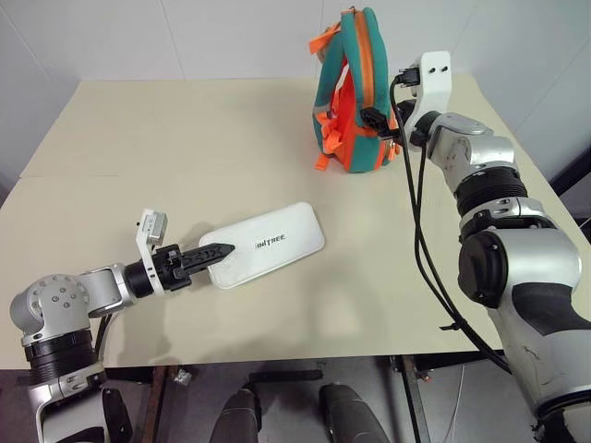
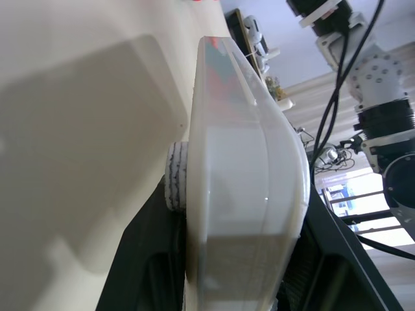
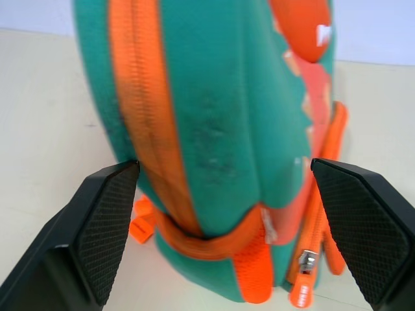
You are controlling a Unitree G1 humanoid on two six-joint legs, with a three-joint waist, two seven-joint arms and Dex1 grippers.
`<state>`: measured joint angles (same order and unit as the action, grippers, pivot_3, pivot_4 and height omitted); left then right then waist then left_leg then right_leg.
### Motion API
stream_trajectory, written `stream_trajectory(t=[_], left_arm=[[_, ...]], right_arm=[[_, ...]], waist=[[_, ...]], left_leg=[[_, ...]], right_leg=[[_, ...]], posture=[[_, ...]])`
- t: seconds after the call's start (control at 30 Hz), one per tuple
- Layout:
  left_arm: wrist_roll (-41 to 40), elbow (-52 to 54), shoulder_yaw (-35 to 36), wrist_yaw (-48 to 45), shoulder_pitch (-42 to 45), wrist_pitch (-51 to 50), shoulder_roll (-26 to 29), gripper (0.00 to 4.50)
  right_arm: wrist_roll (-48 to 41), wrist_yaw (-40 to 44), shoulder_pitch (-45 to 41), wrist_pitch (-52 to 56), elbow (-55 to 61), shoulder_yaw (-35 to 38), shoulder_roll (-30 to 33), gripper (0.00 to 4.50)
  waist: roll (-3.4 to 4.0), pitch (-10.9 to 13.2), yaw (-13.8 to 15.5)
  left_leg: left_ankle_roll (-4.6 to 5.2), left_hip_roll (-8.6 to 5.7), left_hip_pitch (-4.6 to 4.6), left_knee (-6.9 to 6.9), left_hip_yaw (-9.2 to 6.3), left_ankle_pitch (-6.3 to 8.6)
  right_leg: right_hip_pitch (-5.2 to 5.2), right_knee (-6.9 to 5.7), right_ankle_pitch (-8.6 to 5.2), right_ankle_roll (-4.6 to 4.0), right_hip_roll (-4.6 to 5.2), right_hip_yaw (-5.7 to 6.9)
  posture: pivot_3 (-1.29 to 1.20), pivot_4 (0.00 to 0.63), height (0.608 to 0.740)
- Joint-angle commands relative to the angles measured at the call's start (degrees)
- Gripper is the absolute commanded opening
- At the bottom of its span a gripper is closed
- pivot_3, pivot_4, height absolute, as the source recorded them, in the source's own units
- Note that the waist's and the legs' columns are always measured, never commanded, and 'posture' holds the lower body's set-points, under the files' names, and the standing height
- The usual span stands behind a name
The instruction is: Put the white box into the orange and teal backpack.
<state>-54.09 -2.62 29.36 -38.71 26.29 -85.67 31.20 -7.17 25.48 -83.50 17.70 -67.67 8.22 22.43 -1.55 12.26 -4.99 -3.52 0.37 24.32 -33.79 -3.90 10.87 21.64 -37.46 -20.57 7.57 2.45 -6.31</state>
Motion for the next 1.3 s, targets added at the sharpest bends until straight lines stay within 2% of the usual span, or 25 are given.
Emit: stream_trajectory(t=[0.03, 0.2, 0.3, 0.43, 0.53, 0.67, 0.77, 1.0, 1.13, 1.23, 1.3], left_arm=[[-2.6, 2.37, 1.91, -0.19, -0.64, 0.77, 0.78, 1.5], [-2.79, 2.3, 2.22, 0.18, -1.62, 1.48, 1.35, 1.5], [-2.69, 1.92, 1.99, 0.33, -1.67, 2.06, 1.2, 1.5], [-2.42, 1.41, 0.9, 0.49, -0.77, 2.7, 0.72, 1.5], [-2.59, 0.94, 0.62, 0.47, 0.05, 2.98, 0.8, 1.5], [-2.45, 0.59, 0.18, 0.24, 0.05, 3.56, 0.81, 1.5], [-2.62, 0.85, -0.06, 0.5, 0.0, 3.82, 0.38, 1.5], [-2.86, 0.92, 0.02, 0.47, -0.48, 4.17, 0.71, 1.5], [-2.61, 0.48, -0.6, 0.53, 0.08, 4.57, 0.34, 1.5], [-2.51, 0.02, -1.39, 0.41, 0.69, 4.9, 0.05, 1.5], [-2.13, -0.85, -2.28, -0.04, 1.3, 5.43, 0.04, 1.5]], right_arm=[[-0.74, 1.41, -0.97, 1.76, 4.58, 0.53, 0.81, 4.5], [-1.29, 2.62, 0.9, 5.94, 9.46, 0.57, 0.94, 4.5], [-0.58, 0.39, 1.87, 4.95, 9.98, 0.14, -0.66, 4.5], [4.1, -8.26, 2.11, -3.93, 5.12, -2.37, -3.68, 4.5], [5.02, -13.74, 1.26, -8.12, 0.59, -1.63, -5.06, 4.5], [5.85, -15.98, 0.82, -11.02, -3.41, -1.54, -6.72, 4.5], [6.7, -17.07, 1.46, -12.79, -5.01, -1.51, -7.11, 3.9], [5.77, -14.95, 2.07, -13.87, -5.62, 0.17, -6.85, 1.61], [3.44, -10.44, 2.13, -13.5, -4.77, 2.09, -6.96, 0.34], [2.79, -7.28, 2.47, -12.73, -3.71, 2.6, -6.3, 0.34], [1.51, -2.19, 3.52, -9.5, -0.98, 2.77, -4.47, 0.34]], waist=[[0.0, 0.0, 0.1], [0.0, 0.0, 0.09], [0.0, 0.0, 0.08], [0.0, 0.0, -0.18], [0.0, 0.0, 0.0], [0.0, 0.0, 0.02], [0.0, 0.0, 0.01], [0.0, 0.0, -0.16], [0.0, 0.0, -0.17], [0.0, 0.0, -0.22], [0.0, 0.0, -0.1]], left_leg=[[0.0, -0.01, 0.0, 0.0, 0.0, 0.0], [0.0, -0.01, 0.0, 0.01, -0.01, 0.0], [0.0, -0.01, 0.0, 0.0, -0.01, 0.0], [0.0, 0.0, -0.03, -0.03, 0.01, 0.0], [-0.03, 0.0, -0.04, -0.04, 0.0, -0.02], [-0.02, -0.02, -0.04, -0.06, 0.0, -0.02], [-0.03, -0.01, -0.04, -0.05, -0.01, -0.02], [-0.04, 0.04, -0.06, -0.04, -0.01, -0.02], [-0.04, 0.03, -0.06, -0.04, -0.01, -0.03], [-0.04, 0.04, -0.06, -0.04, -0.01, -0.03], [-0.04, 0.04, -0.06, -0.03, -0.01, -0.03]], right_leg=[[0.0, 0.0, 0.0, 0.0, 0.01, 0.0], [0.0, 0.01, 0.0, 0.0, 0.02, 0.01], [0.0, 0.0, 0.0, -0.01, 0.01, 0.01], [0.0, -0.05, 0.0, -0.01, 0.0, -0.02], [0.0, -0.07, 0.0, -0.01, 0.0, -0.01], [-0.02, -0.07, 0.0, -0.01, 0.02, -0.01], [-0.02, -0.08, 0.0, -0.01, 0.0, 0.0], [-0.02, -0.1, 0.0, -0.01, -0.04, 0.0], [-0.02, -0.12, 0.0, -0.01, -0.04, 0.0], [-0.02, -0.11, 0.0, -0.01, -0.05, 0.0], [-0.02, -0.09, 0.0, -0.01, -0.04, 0.0]], posture=[[0.0, 0.15, 0.74], [0.0, 0.15, 0.74], [0.0, 0.15, 0.74], [0.0, 0.15, 0.74], [0.0, 0.15, 0.74], [0.0, 0.15, 0.74], [0.0, 0.15, 0.74], [0.0, 0.15, 0.74], [0.0, 0.15, 0.74], [0.0, 0.15, 0.74], [0.0, 0.15, 0.74]])
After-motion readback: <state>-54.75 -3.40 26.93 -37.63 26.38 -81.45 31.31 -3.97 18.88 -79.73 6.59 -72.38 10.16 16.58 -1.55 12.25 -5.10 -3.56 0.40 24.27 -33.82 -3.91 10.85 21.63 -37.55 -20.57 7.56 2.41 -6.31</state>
